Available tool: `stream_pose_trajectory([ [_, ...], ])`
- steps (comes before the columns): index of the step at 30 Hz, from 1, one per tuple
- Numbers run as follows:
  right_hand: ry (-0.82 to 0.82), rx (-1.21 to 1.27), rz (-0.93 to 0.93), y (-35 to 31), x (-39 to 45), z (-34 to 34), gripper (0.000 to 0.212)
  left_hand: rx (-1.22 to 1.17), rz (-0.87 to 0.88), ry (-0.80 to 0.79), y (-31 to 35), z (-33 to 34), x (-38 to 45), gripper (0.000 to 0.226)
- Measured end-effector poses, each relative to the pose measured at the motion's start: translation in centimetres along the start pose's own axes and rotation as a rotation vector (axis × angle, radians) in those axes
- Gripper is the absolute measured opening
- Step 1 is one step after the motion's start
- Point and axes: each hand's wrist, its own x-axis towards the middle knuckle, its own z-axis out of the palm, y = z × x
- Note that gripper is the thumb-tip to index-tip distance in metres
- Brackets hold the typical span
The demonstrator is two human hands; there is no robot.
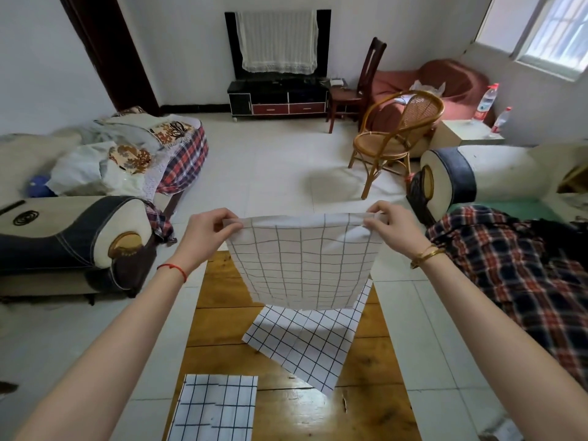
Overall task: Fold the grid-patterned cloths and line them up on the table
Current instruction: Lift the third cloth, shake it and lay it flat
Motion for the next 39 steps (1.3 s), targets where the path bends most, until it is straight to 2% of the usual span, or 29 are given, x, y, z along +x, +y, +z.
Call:
stream_pose_trajectory([
  [10, -0.116, 0.242, 0.014, -1.1, 0.0, -1.8, 0.019, -0.234, -0.051, -0.147, 3.0, -4.8, -0.1, 0.009],
  [17, -0.26, 0.524, 0.058, -1.6, 0.1, -2.2, 0.032, -0.349, -0.106, -0.264, 1.9, -7.0, 0.0, 0.009],
  [23, -0.325, 0.607, 0.122, -0.6, 1.1, -1.0, 0.043, -0.452, -0.177, -0.301, -0.1, -6.8, 1.3, 0.011],
  [26, -0.303, 0.605, 0.192, 0.1, 1.8, 0.0, 0.042, -0.442, -0.221, -0.297, -2.0, -5.5, 2.4, 0.013],
  [31, -0.2, 0.489, 0.304, 2.3, 3.8, 3.9, 0.002, -0.399, -0.278, -0.27, -6.5, -1.0, 4.7, 0.016],
  [34, -0.12, 0.425, 0.392, 4.9, 5.7, 8.0, 0.014, -0.359, -0.303, -0.243, -9.7, 2.7, 6.0, 0.005],
  [39, -0.017, 0.332, 0.533, 11.1, 8.4, 15.5, 0.017, -0.301, -0.402, -0.225, -15.6, 9.0, 7.5, 0.007],
])
